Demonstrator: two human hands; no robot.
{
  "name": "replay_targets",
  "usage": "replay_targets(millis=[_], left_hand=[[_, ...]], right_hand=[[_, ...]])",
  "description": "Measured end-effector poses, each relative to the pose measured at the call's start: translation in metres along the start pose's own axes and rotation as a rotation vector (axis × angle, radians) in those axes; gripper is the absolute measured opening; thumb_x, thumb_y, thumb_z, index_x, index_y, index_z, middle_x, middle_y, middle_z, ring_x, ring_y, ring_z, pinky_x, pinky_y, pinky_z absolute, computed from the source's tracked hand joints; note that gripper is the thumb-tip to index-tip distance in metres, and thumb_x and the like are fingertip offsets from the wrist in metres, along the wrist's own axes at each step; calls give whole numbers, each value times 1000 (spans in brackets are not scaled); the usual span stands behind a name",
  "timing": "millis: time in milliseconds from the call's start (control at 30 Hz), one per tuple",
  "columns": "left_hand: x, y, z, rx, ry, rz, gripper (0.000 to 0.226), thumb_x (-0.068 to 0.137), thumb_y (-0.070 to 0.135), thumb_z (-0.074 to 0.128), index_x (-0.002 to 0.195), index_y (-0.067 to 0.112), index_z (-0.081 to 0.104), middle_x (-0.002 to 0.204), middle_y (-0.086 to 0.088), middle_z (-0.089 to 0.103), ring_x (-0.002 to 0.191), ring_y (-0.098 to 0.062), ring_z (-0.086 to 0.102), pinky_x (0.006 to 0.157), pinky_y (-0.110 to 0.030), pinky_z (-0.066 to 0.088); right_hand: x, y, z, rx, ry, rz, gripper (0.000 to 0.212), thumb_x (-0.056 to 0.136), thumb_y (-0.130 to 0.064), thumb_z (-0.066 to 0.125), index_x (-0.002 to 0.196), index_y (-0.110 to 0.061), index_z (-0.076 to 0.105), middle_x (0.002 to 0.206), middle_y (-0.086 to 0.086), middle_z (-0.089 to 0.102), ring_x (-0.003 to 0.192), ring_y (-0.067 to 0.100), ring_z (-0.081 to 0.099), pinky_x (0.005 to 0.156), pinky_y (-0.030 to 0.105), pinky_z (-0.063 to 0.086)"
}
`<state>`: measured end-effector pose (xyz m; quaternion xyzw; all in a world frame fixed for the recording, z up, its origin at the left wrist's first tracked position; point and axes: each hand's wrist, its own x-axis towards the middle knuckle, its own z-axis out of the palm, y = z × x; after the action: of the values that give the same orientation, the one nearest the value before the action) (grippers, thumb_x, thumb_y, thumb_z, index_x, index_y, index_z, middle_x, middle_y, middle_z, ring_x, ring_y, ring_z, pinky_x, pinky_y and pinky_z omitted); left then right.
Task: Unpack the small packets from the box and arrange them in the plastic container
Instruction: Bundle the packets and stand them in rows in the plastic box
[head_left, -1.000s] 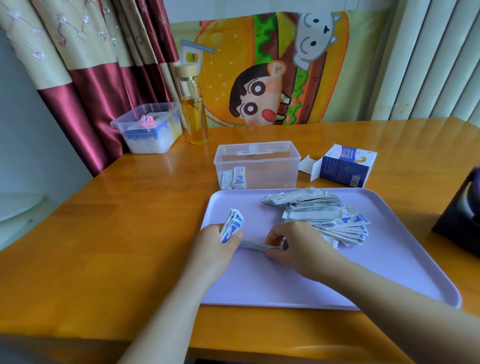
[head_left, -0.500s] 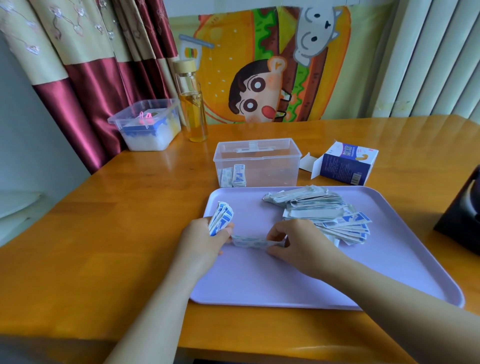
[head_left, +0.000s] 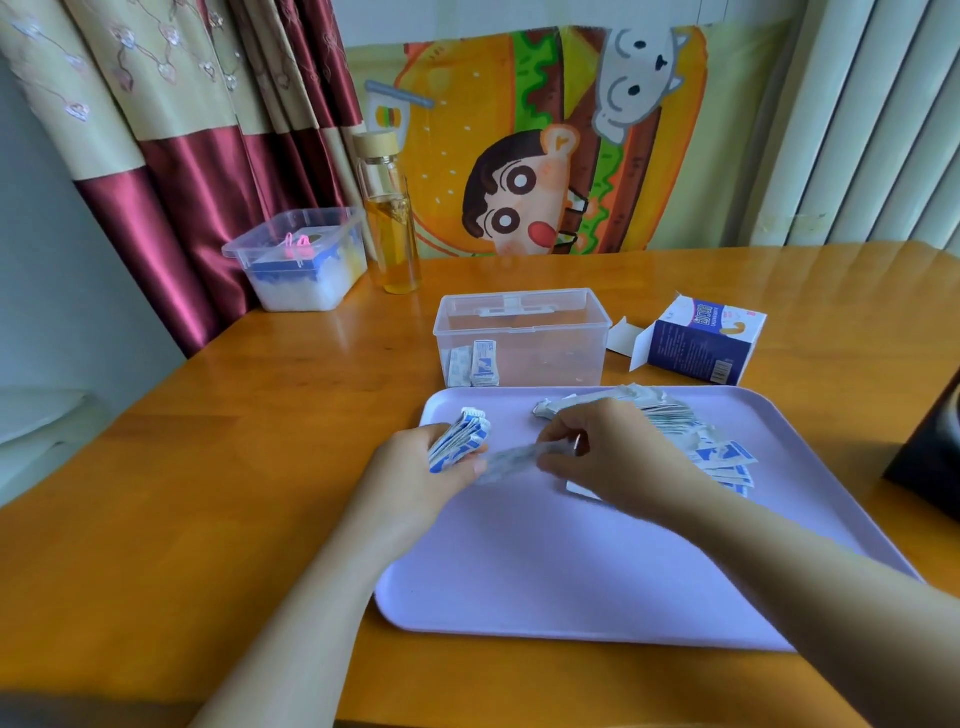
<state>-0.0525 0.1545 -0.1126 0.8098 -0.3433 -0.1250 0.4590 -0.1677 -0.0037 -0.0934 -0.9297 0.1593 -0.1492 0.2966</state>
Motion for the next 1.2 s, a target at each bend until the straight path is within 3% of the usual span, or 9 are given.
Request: replay_targets(millis=[100,233,400,500,600,700,867,1100,1200], left_hand=[[9,8,-10,28,41,68,6,84,22,69,80,26,67,74,2,68,64,-12,54,55,-21,37],[30,24,-23,-23,199,116,21,85,18,68,68,29,60,64,8,62,55,-2,51,49,-14,34],[63,32,-29,-163,281,32,17,84,27,69,70,22,60,52,10,53,38,4,49,36,-10,31],[89,28,-32,-187,278,7,15,84,34,68,76,22,62,58,7,57,44,1,52,41,-13,36],[120,16,-36,-186,318,-21,26,86,39,64,100,17,67,84,-3,67,66,-9,58,57,-23,44],[143,3,-36,-187,386,-75,34,86,41,62,107,15,65,93,-3,66,75,-11,60,58,-23,45],[162,-5,-23,-223,373,-172,24,87,40,63,93,17,59,73,1,58,61,-10,52,52,-24,40],[168,-13,-18,-251,313,-192,20,88,34,63,73,26,52,67,4,54,59,-9,49,52,-24,38],[170,-13,-17,-228,298,-191,17,89,33,62,80,22,53,69,3,54,60,-8,49,53,-22,39]], right_hand=[[15,-9,-14,64,53,-22,10,82,-17,69,76,-24,66,56,-16,51,51,-10,48,48,7,36],[43,-19,-26,245,149,-22,14,84,-18,69,72,-12,64,57,-5,54,45,1,42,45,10,32],[81,-35,-28,646,195,-3,7,85,-8,66,83,-14,65,72,1,68,59,2,61,53,16,45],[111,-36,-29,629,232,8,7,87,-7,64,85,-14,63,76,3,69,62,4,63,54,14,48],[150,-29,-36,571,259,79,5,88,-7,62,91,-11,64,77,1,67,64,5,63,55,15,51],[184,-19,-34,535,128,232,10,89,-8,61,99,-6,62,79,4,65,67,7,61,58,17,51],[223,-8,-13,528,-171,443,19,88,-3,62,107,-2,59,95,13,65,81,14,64,77,25,56],[246,1,5,494,-297,533,31,89,-2,60,119,-1,55,98,14,65,80,15,63,72,24,56],[248,-2,7,446,-348,524,27,89,-2,59,116,-4,56,96,14,64,77,15,62,69,22,55]])
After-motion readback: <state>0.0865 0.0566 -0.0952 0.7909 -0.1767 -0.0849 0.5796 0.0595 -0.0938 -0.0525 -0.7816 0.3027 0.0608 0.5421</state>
